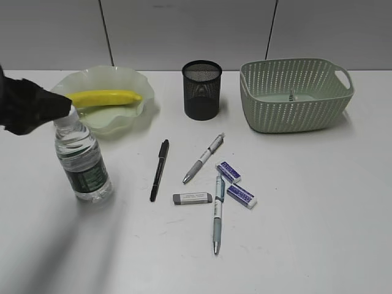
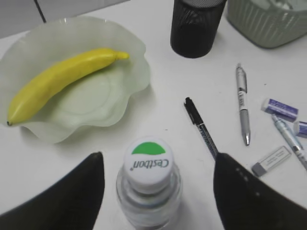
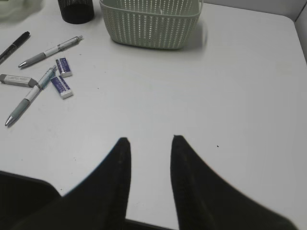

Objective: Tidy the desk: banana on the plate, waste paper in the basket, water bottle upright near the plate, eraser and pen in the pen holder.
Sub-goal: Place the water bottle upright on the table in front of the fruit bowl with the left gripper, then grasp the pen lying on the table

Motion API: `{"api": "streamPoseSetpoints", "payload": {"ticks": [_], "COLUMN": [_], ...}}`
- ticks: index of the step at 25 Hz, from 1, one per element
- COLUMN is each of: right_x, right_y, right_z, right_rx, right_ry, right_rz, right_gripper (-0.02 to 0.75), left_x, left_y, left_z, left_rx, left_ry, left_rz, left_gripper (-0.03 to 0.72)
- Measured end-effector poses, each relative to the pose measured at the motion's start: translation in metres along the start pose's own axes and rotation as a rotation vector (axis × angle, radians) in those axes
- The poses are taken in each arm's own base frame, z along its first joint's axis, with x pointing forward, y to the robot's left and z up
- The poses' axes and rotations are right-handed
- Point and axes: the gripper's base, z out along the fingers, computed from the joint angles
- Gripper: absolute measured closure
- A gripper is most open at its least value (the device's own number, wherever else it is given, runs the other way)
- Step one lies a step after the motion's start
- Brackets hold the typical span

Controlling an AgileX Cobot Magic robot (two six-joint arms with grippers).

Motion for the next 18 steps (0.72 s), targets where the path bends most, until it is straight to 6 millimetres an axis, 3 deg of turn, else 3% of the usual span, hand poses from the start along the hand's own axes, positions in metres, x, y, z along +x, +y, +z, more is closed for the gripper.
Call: {"api": "streamPoseSetpoints", "payload": {"ticks": [3, 8, 11, 18], "right_x": [0.000, 0.000, 0.000, 0.000], "right_y": [0.000, 0.000, 0.000, 0.000], "right_z": [0.000, 0.000, 0.000, 0.000], "right_rx": [0.000, 0.000, 0.000, 0.000], "right_ry": [0.000, 0.000, 0.000, 0.000], "right_rz": [0.000, 0.000, 0.000, 0.000], "right_gripper": [0.495, 0.494, 0.494, 0.494], "left_x": [-0.007, -0.006, 0.008, 0.059], "left_y": [-0.004, 0.000, -0.003, -0.012], "left_z": [-0.032, -0.103, -0.138, -0.177], "left_rx": [0.018, -0.038, -0.095, -0.161], "left_ry": [-0.069, -0.198, -0.203, 0.083], "left_rz": [0.014, 0.034, -0.006, -0.112], "left_gripper": [0.159, 0.160, 0.183, 0.227]}}
